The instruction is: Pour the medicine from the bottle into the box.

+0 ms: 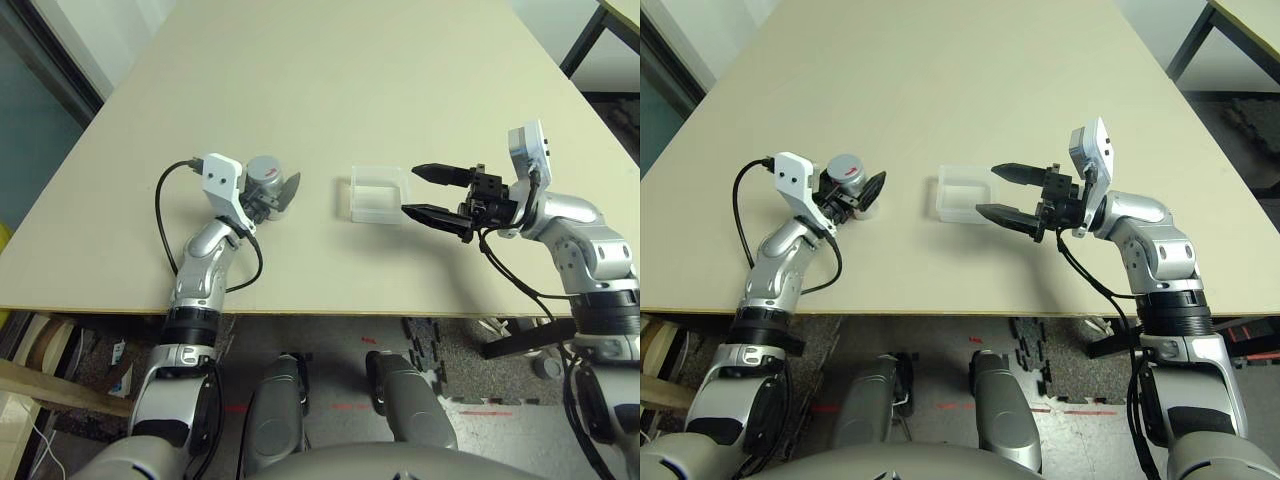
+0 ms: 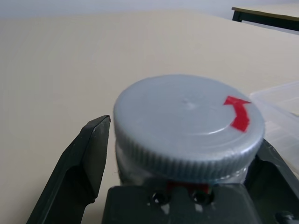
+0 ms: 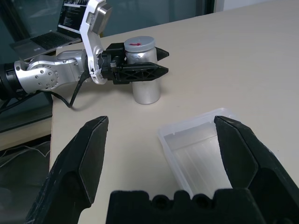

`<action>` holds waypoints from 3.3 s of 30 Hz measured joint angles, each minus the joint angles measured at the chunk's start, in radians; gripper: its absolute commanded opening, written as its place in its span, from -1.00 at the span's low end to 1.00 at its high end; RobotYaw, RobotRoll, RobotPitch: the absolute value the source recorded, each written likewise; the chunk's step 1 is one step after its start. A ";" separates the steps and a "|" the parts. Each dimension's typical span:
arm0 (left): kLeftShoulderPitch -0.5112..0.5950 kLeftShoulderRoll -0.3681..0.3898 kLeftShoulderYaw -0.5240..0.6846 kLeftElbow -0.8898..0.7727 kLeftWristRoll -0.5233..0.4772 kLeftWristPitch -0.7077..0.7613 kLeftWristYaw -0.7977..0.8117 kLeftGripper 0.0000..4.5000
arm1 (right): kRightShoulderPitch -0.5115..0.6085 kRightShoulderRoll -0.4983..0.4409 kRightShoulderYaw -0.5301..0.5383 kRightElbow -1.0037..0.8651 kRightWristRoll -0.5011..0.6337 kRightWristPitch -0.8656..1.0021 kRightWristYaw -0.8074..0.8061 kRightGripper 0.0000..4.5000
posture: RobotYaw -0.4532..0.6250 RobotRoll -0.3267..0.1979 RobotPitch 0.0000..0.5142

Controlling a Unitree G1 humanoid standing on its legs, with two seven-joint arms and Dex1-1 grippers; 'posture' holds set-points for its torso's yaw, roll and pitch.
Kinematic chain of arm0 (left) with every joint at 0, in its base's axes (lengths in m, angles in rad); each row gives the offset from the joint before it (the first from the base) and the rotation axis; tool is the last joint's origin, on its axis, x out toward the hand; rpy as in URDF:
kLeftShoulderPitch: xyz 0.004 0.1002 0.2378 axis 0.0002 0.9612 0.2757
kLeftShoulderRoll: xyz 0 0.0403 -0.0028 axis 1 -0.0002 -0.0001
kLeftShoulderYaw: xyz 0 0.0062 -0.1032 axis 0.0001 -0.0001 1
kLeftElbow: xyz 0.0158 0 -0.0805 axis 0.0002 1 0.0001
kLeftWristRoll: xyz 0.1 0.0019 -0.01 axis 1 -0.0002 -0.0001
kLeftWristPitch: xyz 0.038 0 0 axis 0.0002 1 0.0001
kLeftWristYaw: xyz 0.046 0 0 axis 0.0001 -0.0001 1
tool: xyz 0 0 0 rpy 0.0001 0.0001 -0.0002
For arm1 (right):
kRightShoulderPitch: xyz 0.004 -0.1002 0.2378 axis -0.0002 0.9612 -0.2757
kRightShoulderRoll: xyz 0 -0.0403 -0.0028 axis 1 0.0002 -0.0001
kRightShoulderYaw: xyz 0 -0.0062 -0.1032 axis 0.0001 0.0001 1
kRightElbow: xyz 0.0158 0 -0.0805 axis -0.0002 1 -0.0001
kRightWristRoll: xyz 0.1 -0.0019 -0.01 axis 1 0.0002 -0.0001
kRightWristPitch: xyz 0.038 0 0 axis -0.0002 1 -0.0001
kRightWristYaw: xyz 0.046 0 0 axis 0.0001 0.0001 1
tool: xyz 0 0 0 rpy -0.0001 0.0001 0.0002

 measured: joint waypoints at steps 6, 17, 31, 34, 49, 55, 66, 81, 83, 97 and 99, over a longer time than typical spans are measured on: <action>0.000 0.000 -0.002 0.032 0.005 -0.009 -0.013 0.28 | 0.000 0.000 0.000 -0.001 0.000 0.001 -0.009 1.00 | -0.49 0.25 -0.35; -0.011 0.004 -0.003 0.027 0.001 0.026 -0.035 0.16 | -0.009 0.000 -0.001 0.000 0.001 0.014 -0.041 1.00 | -0.50 0.25 -0.34; -0.183 0.028 -0.098 -0.105 -0.091 0.350 -0.255 0.16 | -0.244 0.023 0.010 0.044 0.034 0.163 -0.061 1.00 | -0.55 0.25 -0.38; -0.238 0.028 -0.106 -0.080 -0.091 0.362 -0.291 0.16 | -0.291 0.038 0.038 0.059 0.030 0.173 -0.047 1.00 | -0.56 0.25 -0.39; -0.354 0.000 -0.152 0.071 -0.075 0.311 -0.426 0.16 | -0.441 0.135 0.089 0.258 -0.056 0.127 -0.014 1.00 | -0.60 0.25 -0.42; -0.354 -0.004 -0.158 0.070 -0.069 0.299 -0.446 0.16 | -0.479 0.177 0.095 0.323 -0.080 0.104 0.006 1.00 | -0.59 0.25 -0.43; -0.354 -0.010 -0.168 0.070 -0.054 0.291 -0.465 0.16 | -0.521 0.222 0.109 0.403 -0.119 0.068 0.041 1.00 | -0.59 0.25 -0.45; -0.354 -0.017 -0.177 0.070 -0.052 0.289 -0.476 0.16 | -0.531 0.232 0.113 0.446 -0.151 0.028 0.069 0.15 | -0.60 0.25 -0.45; -0.354 -0.017 -0.177 0.070 -0.052 0.289 -0.476 0.16 | -0.536 0.231 0.113 0.457 -0.151 0.024 0.082 0.15 | -0.60 0.25 -0.45; -0.354 -0.018 -0.187 0.025 -0.054 0.292 -0.511 0.16 | -0.639 0.230 0.102 0.677 -0.159 -0.138 0.318 0.15 | -0.57 0.25 -0.41; -0.353 -0.014 -0.181 0.023 -0.054 0.294 -0.512 0.16 | -0.664 0.242 0.101 0.732 -0.167 -0.173 0.336 0.15 | -0.56 0.25 -0.40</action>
